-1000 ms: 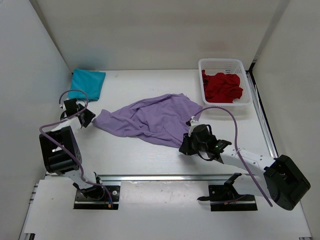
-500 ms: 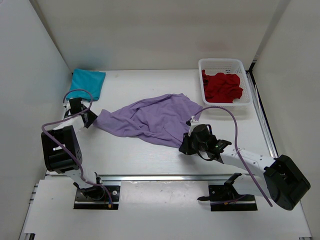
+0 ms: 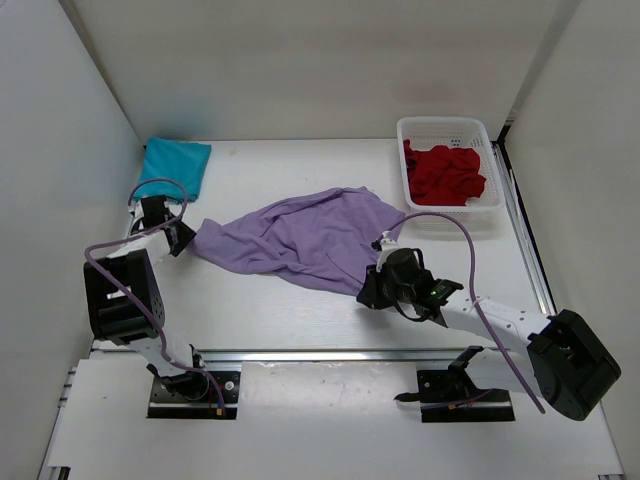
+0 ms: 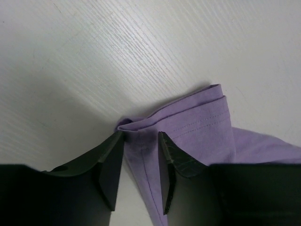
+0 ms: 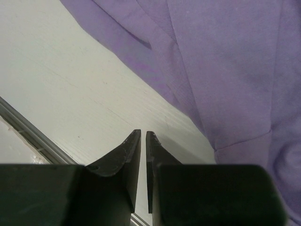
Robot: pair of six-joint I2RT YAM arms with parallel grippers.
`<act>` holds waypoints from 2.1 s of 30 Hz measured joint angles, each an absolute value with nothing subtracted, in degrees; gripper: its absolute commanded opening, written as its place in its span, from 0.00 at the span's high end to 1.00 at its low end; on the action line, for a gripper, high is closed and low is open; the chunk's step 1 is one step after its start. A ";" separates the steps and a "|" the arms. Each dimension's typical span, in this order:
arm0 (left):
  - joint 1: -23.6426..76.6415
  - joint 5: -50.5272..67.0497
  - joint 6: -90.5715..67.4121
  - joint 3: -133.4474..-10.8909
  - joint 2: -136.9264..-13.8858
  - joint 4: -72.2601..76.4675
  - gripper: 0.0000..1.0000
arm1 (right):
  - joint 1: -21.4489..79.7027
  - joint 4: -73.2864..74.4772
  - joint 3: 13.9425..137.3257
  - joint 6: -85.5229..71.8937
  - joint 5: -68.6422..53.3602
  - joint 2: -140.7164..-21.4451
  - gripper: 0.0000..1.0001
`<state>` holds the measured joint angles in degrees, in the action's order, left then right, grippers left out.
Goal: Fold and stack the t-shirts
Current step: Flatten out the tshirt
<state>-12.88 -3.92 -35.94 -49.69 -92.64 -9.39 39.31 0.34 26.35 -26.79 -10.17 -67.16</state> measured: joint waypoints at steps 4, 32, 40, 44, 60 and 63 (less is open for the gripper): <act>-12.53 -4.03 -36.01 -50.41 -93.95 -9.39 0.66 | 39.31 0.36 26.35 -26.79 -10.17 -67.16 0.91; -10.61 -4.05 -35.83 -50.87 -88.05 -11.90 0.89 | 36.51 2.90 32.10 -24.58 -10.17 -67.55 0.71; -11.92 -3.27 -35.81 -50.04 -88.36 -11.62 0.80 | 35.66 3.66 32.12 -24.29 -10.28 -67.48 0.70; -12.05 -3.09 -35.79 -50.04 -89.47 -11.49 0.79 | 34.96 3.77 32.12 -24.16 -10.41 -67.31 0.69; -12.29 -2.37 -35.83 -50.04 -91.05 -10.76 0.65 | 34.48 3.66 31.44 -24.18 -11.31 -67.29 0.67; -12.29 -2.42 -35.86 -50.04 -91.05 -10.74 0.65 | 34.89 3.51 31.44 -24.18 -11.35 -67.31 0.68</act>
<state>-12.29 -2.42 -35.86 -50.04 -91.05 -10.74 34.89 3.51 31.44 -24.18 -11.35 -67.31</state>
